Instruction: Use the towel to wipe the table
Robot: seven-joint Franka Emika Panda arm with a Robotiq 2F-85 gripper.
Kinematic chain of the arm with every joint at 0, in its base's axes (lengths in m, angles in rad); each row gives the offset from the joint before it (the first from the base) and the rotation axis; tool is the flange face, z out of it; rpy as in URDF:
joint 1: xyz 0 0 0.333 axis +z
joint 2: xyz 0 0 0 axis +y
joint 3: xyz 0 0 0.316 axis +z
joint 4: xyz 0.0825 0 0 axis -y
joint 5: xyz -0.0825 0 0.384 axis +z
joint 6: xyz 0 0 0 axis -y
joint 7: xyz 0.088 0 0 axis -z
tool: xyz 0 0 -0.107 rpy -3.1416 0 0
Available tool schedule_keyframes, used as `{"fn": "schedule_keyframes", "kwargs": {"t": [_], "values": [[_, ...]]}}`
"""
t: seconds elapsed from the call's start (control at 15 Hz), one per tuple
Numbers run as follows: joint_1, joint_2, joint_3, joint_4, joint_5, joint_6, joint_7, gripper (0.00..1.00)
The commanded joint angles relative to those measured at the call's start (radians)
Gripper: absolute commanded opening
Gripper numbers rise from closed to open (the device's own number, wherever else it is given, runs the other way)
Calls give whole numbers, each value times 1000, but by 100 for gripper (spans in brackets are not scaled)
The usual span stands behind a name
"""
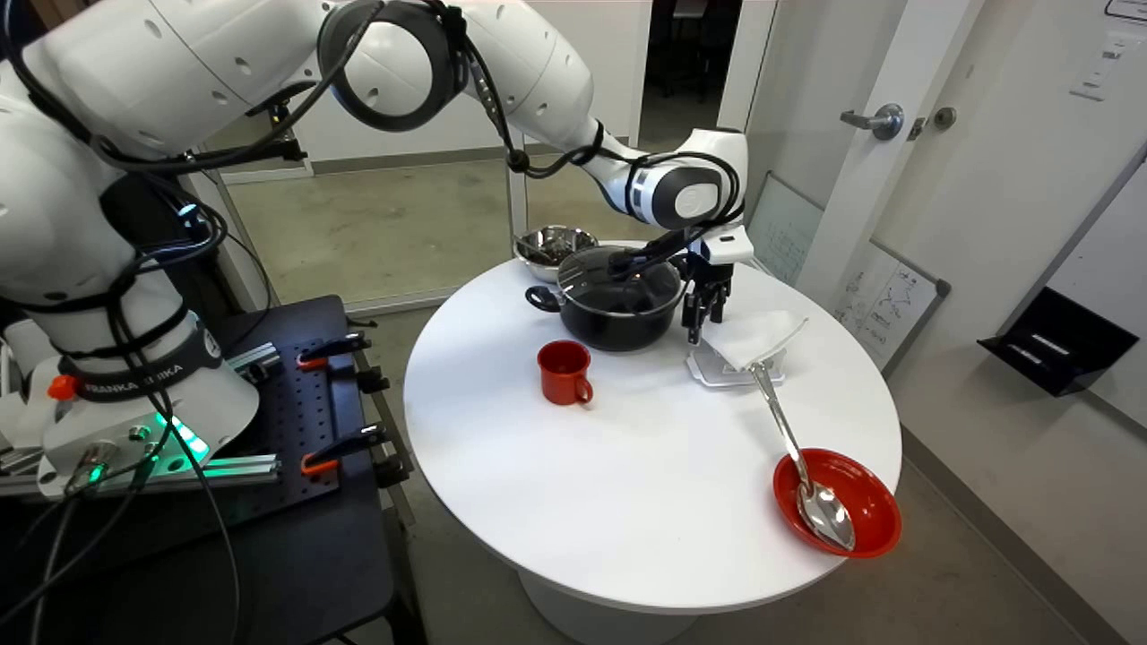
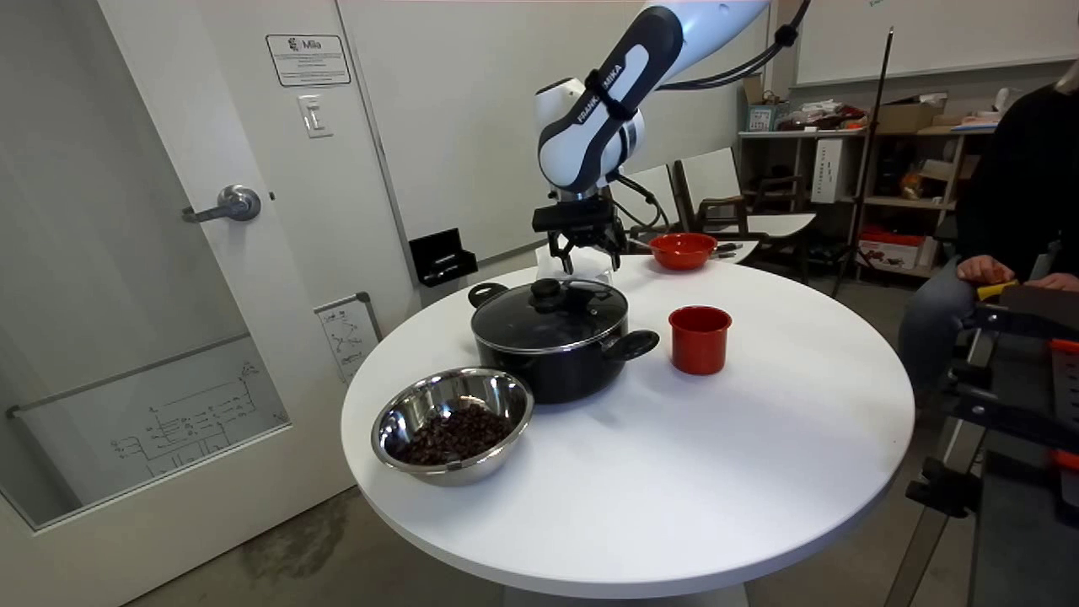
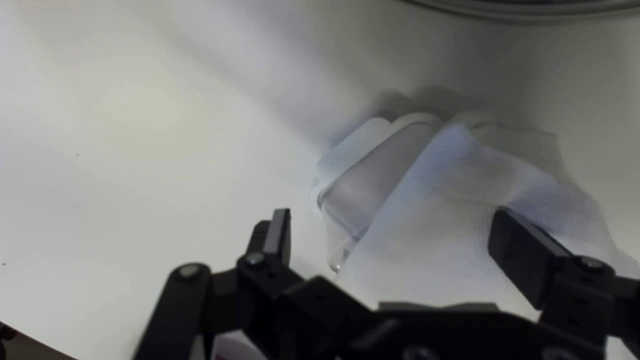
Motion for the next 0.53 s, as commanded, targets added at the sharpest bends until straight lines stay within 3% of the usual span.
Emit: {"fn": "schedule_keyframes", "kwargs": {"t": [0.0,0.47], "values": [[4,16,-12,12,12,31,-14,100],[13,46,-40,30,5,93,-1,100]]}}
